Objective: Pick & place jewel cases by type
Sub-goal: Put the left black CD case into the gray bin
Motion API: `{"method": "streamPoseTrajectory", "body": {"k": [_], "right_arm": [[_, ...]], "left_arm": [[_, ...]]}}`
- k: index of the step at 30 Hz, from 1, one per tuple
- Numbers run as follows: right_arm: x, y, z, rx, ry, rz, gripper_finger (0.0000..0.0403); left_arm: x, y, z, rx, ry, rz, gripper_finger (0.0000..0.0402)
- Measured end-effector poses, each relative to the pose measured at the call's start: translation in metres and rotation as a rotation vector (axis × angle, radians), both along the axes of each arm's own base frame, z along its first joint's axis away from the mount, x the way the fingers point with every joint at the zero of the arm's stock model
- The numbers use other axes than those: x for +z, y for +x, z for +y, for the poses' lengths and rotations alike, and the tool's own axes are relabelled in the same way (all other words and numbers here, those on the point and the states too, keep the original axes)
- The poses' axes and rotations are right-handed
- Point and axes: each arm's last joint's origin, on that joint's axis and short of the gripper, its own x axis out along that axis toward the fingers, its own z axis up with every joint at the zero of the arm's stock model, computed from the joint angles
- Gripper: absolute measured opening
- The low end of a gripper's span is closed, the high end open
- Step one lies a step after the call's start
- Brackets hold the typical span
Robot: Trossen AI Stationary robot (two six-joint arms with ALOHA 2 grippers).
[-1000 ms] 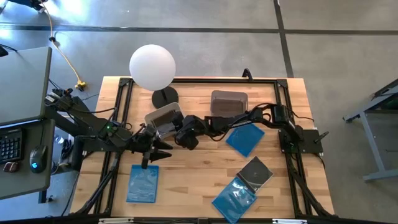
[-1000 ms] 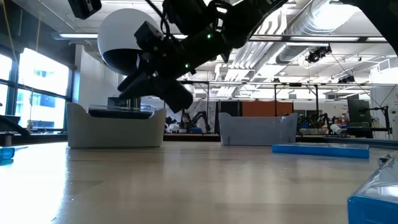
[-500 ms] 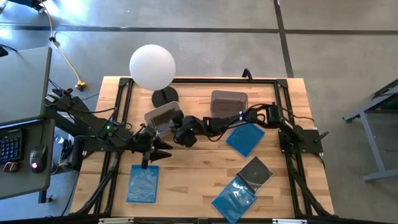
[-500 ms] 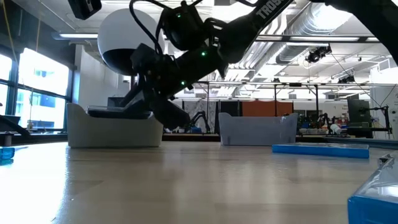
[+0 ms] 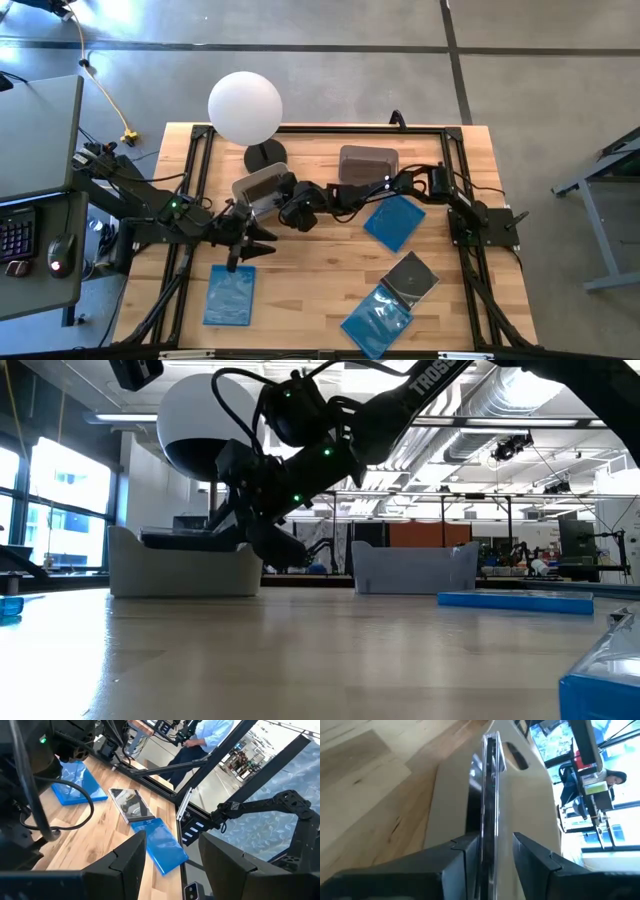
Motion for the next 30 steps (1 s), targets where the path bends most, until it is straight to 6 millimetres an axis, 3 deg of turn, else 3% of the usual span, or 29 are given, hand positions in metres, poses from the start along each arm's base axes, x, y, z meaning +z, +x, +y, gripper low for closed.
{"method": "streamPoseTrajectory", "body": {"k": [11,22,30], "right_arm": [[0.005,0.002,-0.001,-0.055,-0.01,-0.052,0.0032],[0.009,0.003,0.007,-0.142,-0.123,-0.083,0.0052],[0.009,0.001,0.029,-0.196,-0.246,-0.044,0.003]], "left_arm": [[0.0,0.0,0.0,-0.008,-0.002,0.0,0.0182],[0.0,0.0,0.0,-0.009,-0.01,0.002,0.0182],[0.0,0.0,0.0,-0.008,-0.013,0.002,0.0182]]}}
